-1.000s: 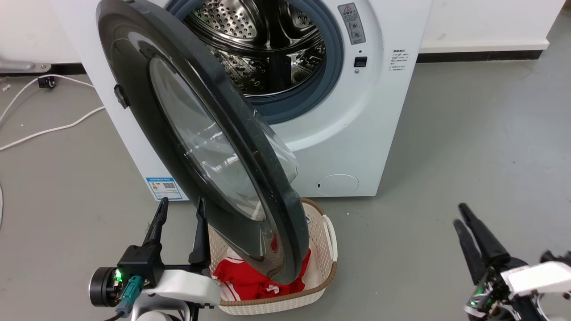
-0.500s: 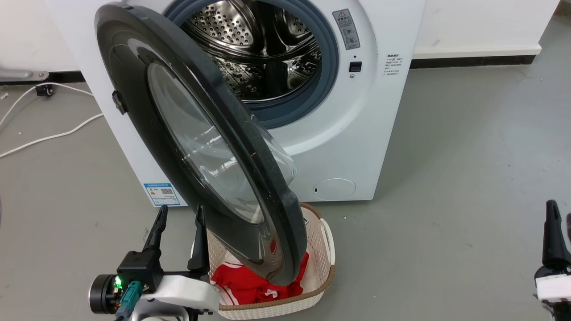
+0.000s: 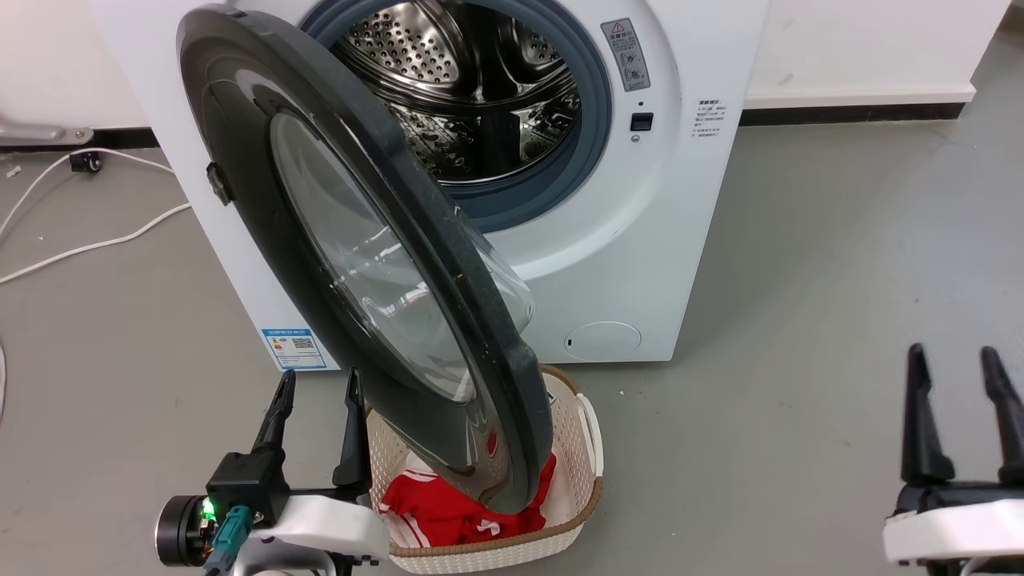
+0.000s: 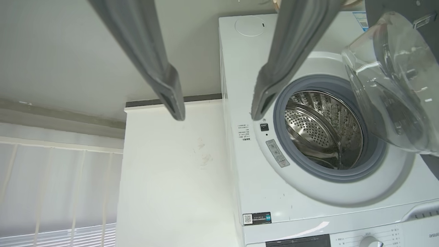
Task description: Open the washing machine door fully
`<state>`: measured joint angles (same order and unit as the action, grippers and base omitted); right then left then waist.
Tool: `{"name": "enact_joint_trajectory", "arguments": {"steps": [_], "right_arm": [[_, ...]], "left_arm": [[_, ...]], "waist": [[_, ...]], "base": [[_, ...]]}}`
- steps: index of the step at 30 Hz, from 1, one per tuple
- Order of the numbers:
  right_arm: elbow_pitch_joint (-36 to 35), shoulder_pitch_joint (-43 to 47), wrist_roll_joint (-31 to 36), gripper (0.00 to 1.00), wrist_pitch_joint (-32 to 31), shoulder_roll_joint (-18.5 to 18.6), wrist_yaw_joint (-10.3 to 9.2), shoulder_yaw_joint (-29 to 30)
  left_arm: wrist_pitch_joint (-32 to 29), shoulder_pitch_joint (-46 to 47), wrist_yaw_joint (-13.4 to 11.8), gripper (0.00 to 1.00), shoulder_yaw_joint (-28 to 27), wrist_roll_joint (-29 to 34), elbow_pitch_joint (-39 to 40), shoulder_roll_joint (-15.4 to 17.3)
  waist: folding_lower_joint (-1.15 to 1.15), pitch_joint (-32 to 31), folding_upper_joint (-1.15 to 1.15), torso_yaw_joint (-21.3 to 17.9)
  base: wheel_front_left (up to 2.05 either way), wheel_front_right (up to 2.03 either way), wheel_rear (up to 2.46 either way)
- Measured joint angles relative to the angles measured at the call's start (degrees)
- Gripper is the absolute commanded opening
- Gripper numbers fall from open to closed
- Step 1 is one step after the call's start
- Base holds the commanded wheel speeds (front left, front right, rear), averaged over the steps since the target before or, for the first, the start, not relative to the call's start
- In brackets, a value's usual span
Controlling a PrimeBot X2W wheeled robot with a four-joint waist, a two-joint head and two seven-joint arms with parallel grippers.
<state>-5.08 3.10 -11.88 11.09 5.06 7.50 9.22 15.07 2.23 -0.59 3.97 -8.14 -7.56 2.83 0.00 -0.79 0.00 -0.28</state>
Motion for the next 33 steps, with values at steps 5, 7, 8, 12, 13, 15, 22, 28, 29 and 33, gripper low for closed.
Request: {"name": "enact_joint_trajectory", "arguments": {"steps": [5,7,8,12,13,15,22,28,29,33], "right_arm": [[-3.49,2.95,6.23,1.0,-1.64,-0.6,0.0,-3.31],[-3.72,3.77,7.62,1.0,-2.07,-0.71,0.01,-4.47],[-3.69,4.11,8.15,1.0,-2.08,-0.75,0.01,-4.94],[-2.74,5.26,8.93,1.0,-2.08,-1.14,0.01,-5.12],[-2.4,5.48,8.93,1.0,-2.07,-1.29,0.01,-5.02],[-2.02,5.68,8.93,1.0,-1.94,-1.48,0.01,-4.77],[-1.45,6.03,8.92,1.0,-1.43,-1.83,0.01,-4.6],[-1.45,5.86,8.94,1.0,-1.26,-1.94,0.01,-4.58],[-1.45,5.82,8.93,1.0,-1.19,-1.97,0.01,-4.57],[-1.45,5.76,8.93,1.0,-1.05,-2.0,0.01,-4.7]], "left_arm": [[0.0,-0.02,0.0,1.0,-0.14,0.32,0.0,0.0],[0.0,-0.02,0.02,1.0,-0.16,0.33,-0.01,0.0],[0.0,-0.02,0.04,1.0,-0.16,0.33,-0.03,0.0],[0.0,-0.02,0.1,1.0,-0.2,0.4,-0.05,0.0],[0.0,-0.02,0.12,1.0,-0.22,0.41,-0.07,0.01],[0.0,-0.02,0.15,1.0,-0.27,0.42,-0.09,0.0],[0.0,-0.06,0.35,1.0,-0.36,0.55,-0.13,0.0],[0.0,-0.06,0.41,1.0,-0.38,0.82,-0.22,0.0],[0.0,-0.06,0.41,1.0,-0.37,0.83,-0.24,0.0],[0.0,-0.06,0.43,1.0,-0.44,0.83,-0.33,0.0]], "waist": [[0.0,0.04,0.0,0.05],[0.0,0.1,0.0,0.1],[0.0,0.11,0.0,0.12],[0.0,0.1,0.0,0.2],[0.0,0.09,0.0,0.22],[0.0,0.05,0.0,0.23],[0.0,0.05,0.0,0.11],[0.0,0.17,0.0,0.25],[0.0,0.19,0.0,0.28],[0.0,0.28,0.0,0.4]], "base": [[0.0,0.0,0.0],[0.0,0.0,0.0],[0.0,0.0,0.0],[0.0,0.0,0.0],[0.0,0.0,0.0],[0.0,0.0,0.0],[0.0,0.0,0.0],[0.0,0.0,0.0],[0.0,0.0,0.0],[0.0,0.0,0.0]]}}
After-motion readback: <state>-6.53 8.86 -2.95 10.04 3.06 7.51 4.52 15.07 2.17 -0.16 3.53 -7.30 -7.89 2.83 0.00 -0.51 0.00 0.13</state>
